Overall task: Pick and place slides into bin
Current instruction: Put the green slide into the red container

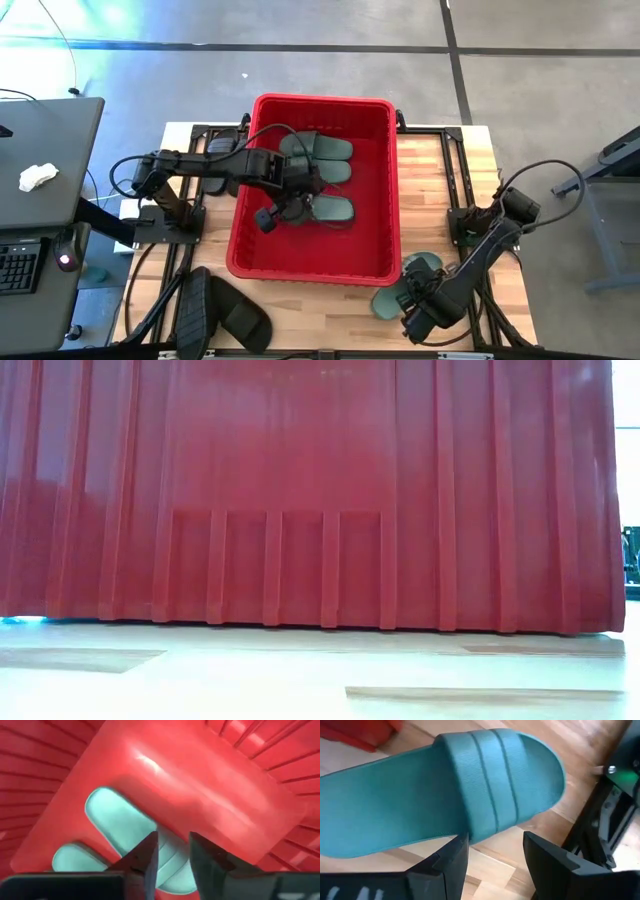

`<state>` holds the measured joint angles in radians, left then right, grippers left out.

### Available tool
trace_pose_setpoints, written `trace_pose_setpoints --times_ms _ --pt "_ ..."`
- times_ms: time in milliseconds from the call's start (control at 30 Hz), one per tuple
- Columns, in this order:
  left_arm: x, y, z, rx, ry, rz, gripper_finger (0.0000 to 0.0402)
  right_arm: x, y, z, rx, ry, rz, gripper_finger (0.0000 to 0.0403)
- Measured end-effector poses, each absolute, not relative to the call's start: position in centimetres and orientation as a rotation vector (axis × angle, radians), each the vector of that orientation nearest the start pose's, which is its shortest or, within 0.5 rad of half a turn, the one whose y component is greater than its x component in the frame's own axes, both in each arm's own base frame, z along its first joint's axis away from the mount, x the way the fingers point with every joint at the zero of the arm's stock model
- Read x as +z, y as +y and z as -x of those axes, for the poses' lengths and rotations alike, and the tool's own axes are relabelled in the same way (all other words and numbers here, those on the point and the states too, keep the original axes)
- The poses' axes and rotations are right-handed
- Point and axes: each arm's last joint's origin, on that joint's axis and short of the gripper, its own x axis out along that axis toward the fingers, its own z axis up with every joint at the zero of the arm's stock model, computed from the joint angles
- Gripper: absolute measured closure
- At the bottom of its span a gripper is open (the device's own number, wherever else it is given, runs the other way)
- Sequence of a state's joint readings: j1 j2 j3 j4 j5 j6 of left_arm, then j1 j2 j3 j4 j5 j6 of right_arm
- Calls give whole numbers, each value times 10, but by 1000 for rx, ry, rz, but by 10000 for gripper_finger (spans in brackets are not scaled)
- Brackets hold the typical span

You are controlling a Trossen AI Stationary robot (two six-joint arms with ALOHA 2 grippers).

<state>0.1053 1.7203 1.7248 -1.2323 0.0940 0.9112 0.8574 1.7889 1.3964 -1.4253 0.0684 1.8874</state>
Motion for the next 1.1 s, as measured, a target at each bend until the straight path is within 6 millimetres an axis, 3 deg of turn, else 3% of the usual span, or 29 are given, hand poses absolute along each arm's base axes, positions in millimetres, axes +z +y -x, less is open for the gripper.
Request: trace_pose_setpoints --times_ms 400,700,1100 --pt "335 42 -334 -502 1141 -670 231 200 225 -197 -980 1406 -609 238" --pt "335 42 -334 -497 1143 -673 228 198 222 -193 -1011 1421 -576 276" --pt "335 42 -334 -496 1143 -673 227 197 224 -193 -988 1480 -589 277"
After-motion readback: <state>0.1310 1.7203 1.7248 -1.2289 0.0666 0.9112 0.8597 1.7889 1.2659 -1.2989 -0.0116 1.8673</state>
